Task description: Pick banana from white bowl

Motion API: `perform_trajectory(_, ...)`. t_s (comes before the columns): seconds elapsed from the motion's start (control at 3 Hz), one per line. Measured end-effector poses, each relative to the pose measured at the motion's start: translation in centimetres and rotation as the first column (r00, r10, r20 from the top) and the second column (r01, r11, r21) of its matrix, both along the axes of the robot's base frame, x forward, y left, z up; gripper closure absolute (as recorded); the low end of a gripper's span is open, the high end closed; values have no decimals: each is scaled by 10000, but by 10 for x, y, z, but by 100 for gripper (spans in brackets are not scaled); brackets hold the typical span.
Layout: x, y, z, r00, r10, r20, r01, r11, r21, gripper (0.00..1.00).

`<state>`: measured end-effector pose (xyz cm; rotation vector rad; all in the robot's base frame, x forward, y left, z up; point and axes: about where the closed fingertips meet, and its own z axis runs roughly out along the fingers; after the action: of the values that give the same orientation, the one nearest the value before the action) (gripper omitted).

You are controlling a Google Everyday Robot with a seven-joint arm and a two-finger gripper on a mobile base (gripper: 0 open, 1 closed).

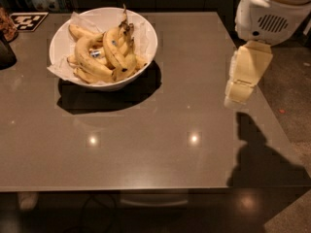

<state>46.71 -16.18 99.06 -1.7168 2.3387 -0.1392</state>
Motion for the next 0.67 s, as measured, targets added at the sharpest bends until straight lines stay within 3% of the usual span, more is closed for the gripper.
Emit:
perform_trajectory(0.33, 6, 43, -6, 9962, 710, -506, -701, 9974, 195, 0)
perform_trajectory(0.67, 12, 48, -3, 9975, 691, -168, -686, 9972, 299, 0)
